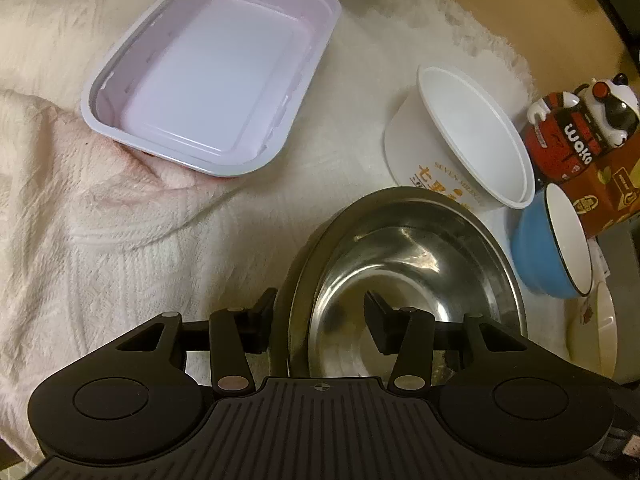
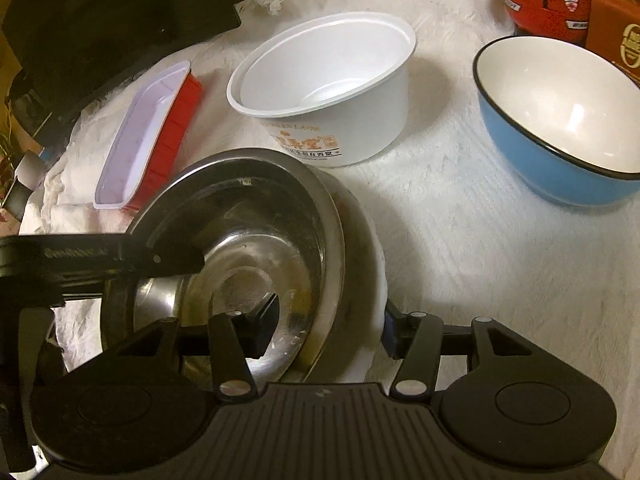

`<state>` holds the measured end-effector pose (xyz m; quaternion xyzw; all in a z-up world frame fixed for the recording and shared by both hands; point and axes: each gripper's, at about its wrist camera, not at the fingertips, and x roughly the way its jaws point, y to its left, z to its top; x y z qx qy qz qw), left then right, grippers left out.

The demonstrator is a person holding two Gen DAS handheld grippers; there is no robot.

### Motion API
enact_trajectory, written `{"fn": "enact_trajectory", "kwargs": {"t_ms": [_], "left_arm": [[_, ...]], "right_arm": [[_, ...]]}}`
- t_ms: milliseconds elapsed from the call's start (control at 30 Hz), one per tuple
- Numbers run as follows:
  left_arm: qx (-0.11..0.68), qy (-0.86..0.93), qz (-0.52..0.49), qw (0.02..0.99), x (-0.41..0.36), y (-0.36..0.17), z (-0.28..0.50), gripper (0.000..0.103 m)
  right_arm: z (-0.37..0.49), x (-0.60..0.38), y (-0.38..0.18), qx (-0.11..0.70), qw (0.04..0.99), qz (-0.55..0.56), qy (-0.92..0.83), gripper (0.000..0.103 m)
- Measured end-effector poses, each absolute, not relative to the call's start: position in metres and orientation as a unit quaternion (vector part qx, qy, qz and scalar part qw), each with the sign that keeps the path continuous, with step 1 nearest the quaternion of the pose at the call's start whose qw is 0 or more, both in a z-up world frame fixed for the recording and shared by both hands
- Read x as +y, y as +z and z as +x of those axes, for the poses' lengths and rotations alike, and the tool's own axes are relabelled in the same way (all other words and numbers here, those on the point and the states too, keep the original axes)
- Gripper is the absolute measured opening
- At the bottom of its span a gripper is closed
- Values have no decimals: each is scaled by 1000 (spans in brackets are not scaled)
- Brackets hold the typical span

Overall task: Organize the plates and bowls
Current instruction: 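Open the left tool and move it toward the cream bowl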

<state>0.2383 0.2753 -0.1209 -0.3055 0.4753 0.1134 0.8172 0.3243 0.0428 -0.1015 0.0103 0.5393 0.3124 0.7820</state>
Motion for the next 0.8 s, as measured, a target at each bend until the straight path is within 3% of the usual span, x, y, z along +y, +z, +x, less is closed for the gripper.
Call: {"fn": "enact_trajectory", "kwargs": {"t_ms": [200, 467, 800], "left_arm": [[485, 78, -293, 820, 263, -121, 253, 58], [482, 59, -270, 831, 252, -122, 264, 57], [368, 87, -214, 901, 257, -61, 240, 56]], "right_arm": [[314, 31, -91, 531, 798, 1, 285, 53], [307, 15, -88, 532, 808, 12, 251, 53], [285, -9, -56, 468, 866, 7, 177, 52]]}}
